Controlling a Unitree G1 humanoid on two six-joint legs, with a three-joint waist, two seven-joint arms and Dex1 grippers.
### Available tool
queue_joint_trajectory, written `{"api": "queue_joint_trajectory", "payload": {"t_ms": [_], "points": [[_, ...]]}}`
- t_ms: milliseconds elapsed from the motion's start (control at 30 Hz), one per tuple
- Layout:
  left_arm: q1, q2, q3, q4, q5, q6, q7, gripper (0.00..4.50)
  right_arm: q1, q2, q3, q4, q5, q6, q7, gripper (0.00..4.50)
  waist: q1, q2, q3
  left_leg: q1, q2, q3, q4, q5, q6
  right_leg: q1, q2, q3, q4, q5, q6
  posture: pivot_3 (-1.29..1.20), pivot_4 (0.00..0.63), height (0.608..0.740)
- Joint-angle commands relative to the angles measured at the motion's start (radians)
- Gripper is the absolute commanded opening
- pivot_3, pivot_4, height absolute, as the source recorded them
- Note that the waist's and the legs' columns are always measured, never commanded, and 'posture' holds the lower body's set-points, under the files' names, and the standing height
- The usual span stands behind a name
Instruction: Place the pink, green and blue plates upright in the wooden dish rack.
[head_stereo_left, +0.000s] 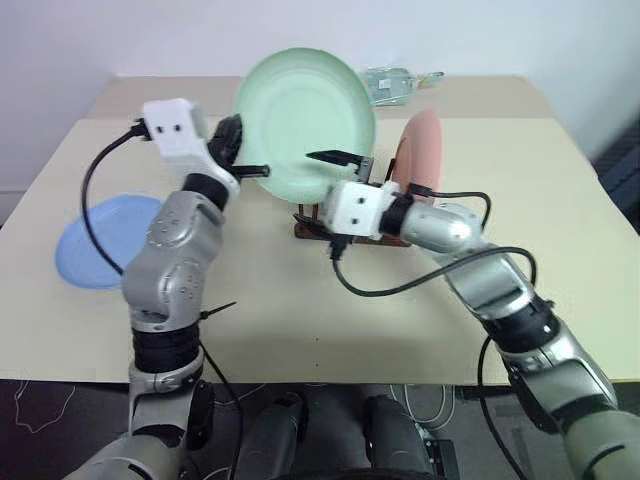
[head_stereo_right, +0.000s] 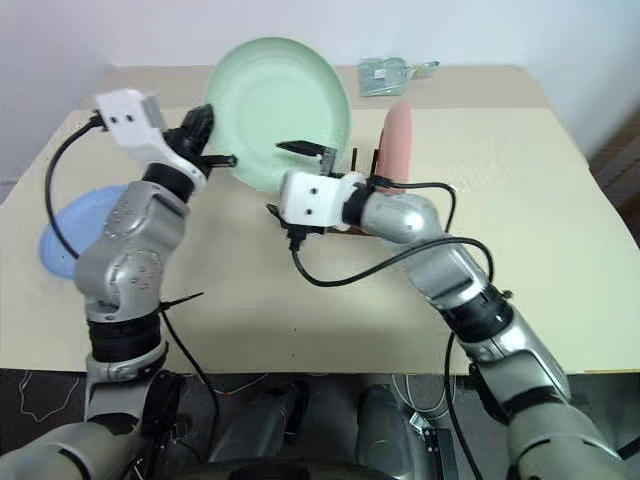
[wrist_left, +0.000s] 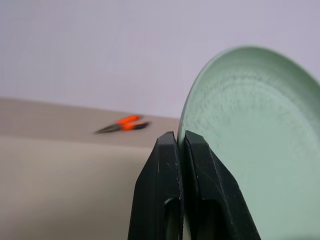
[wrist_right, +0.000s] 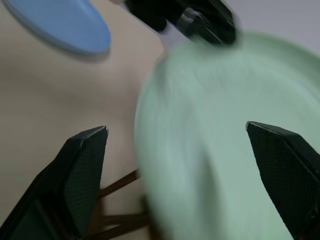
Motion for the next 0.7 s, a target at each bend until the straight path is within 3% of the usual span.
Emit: {"api": "queue_joint_trajectory", "payload": {"t_ms": [33, 133, 300, 333, 433, 567, 667, 700], "points": [[-0.029, -0.016, 0.0, -0.071, 0.018, -0.01, 0.017, 0.0, -0.014, 0.013, 0.012, 0.049, -0.126, -0.072, -0.058, 4.0, 0.0, 0.0, 0.0, 0.0, 0.0, -0.001, 0.0, 0.001, -0.001, 0.0, 0.0, 0.0, 0.0, 0.0, 0.0, 0.0, 0.15, 0.74], [-0.028, -0.024, 0.001, -0.082, 0.019, 0.002, 0.016, 0.0, 0.004, 0.025, 0.0, 0.06, -0.161, -0.087, -0.065, 2.72, 0.001, 0.0, 0.0, 0.0, 0.0, -0.001, 0.0, 0.001, -0.002, 0.0, 0.001, 0.0, 0.0, 0.0, 0.0, 0.0, 0.15, 0.74], [-0.023, -0.022, 0.018, -0.077, 0.008, 0.007, 0.003, 0.0, 0.026, 0.039, -0.02, 0.054, -0.187, -0.1, -0.062, 0.04, -0.001, 0.0, 0.0, 0.0, 0.001, -0.001, 0.0, 0.001, -0.002, 0.0, 0.002, 0.001, 0.0, 0.0, -0.001, 0.0, 0.15, 0.74], [-0.022, -0.026, 0.023, -0.077, 0.004, 0.01, 0.0, 0.0, 0.031, 0.04, -0.023, 0.051, -0.191, -0.103, -0.061, 0.04, 0.0, 0.0, 0.0, 0.0, 0.001, -0.001, 0.0, 0.001, -0.002, 0.0, 0.003, 0.001, 0.0, 0.001, -0.001, 0.0, 0.15, 0.74], [-0.017, -0.051, 0.057, -0.083, -0.038, 0.023, 0.004, 0.93, 0.052, 0.049, -0.03, 0.031, -0.201, -0.105, -0.058, 0.0, 0.002, 0.0, 0.0, 0.0, 0.001, -0.003, 0.0, 0.002, -0.003, 0.0, 0.004, 0.001, 0.0, 0.001, -0.001, 0.0, 0.15, 0.74], [-0.05, -0.084, 0.159, -0.086, -0.086, -0.033, 0.043, 3.04, 0.082, 0.079, -0.06, -0.001, -0.184, -0.081, -0.067, 0.0, 0.001, 0.0, 0.0, 0.0, 0.002, -0.004, 0.0, 0.002, -0.003, 0.0, 0.005, 0.001, 0.0, 0.001, -0.001, 0.0, 0.15, 0.74], [-0.069, 0.018, 0.297, -0.031, 0.022, -0.183, 0.087, 3.04, 0.116, 0.14, -0.164, -0.069, -0.024, -0.041, -0.07, 0.0, -0.009, -0.001, 0.001, 0.0, 0.003, -0.004, 0.0, 0.002, -0.004, 0.0, 0.006, 0.001, 0.0, 0.001, -0.002, 0.0, 0.15, 0.74], [-0.023, 0.106, 0.286, -0.009, 0.107, -0.23, 0.045, 3.04, 0.143, 0.18, -0.224, -0.129, 0.093, -0.004, -0.056, 0.0, -0.017, -0.001, 0.001, 0.0, 0.006, -0.004, -0.001, 0.002, -0.006, -0.001, 0.01, 0.001, -0.001, 0.003, -0.005, 0.0, 0.15, 0.74]]}}
